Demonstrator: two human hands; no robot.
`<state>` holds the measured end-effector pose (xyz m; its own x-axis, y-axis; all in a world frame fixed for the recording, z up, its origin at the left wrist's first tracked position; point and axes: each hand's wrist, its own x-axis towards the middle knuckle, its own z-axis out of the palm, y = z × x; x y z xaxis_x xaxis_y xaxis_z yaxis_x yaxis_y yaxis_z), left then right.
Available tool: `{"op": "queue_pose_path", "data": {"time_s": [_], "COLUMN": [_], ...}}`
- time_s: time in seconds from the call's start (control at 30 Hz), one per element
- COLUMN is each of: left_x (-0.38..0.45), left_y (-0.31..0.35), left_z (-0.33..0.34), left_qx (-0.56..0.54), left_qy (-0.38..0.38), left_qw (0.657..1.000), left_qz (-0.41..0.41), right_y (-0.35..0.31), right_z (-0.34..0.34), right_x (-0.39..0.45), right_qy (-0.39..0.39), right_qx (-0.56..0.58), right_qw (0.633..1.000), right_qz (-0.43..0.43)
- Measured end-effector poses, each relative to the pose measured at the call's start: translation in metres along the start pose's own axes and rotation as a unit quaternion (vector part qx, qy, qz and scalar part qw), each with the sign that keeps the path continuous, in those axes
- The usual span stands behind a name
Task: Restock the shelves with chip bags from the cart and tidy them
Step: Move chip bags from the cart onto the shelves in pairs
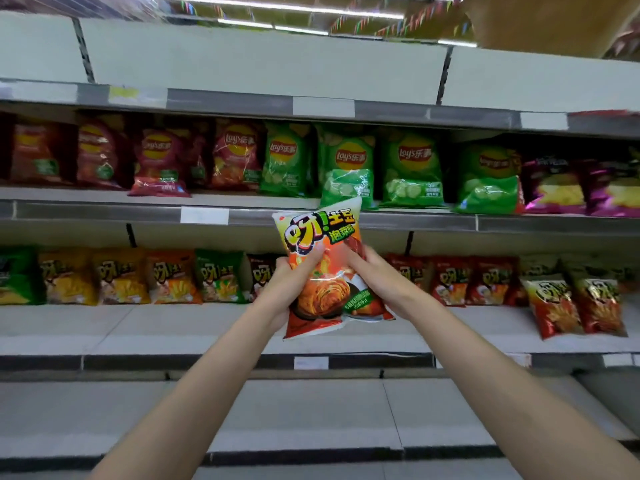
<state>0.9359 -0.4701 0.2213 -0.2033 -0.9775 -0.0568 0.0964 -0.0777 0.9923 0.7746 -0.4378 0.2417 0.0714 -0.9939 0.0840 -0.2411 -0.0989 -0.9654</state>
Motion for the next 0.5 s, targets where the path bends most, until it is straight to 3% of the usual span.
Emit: {"op": "queue_pose_path", "data": {"time_s": [0.5], "left_x": [-0.033], "left_y": [-0.031], "left_z": [0.096], "left_qx": [-0.059], "left_qy": [-0.138], "left_qw": [0.986], "left_qz": [-0.073], "right_y": [0.035], "right_z": [-0.072], "right_x": [-0.080], "right_qy": [0.088], "right_qx": [0.015], "right_qw": [0.995], "right_qz": [0.052]}}
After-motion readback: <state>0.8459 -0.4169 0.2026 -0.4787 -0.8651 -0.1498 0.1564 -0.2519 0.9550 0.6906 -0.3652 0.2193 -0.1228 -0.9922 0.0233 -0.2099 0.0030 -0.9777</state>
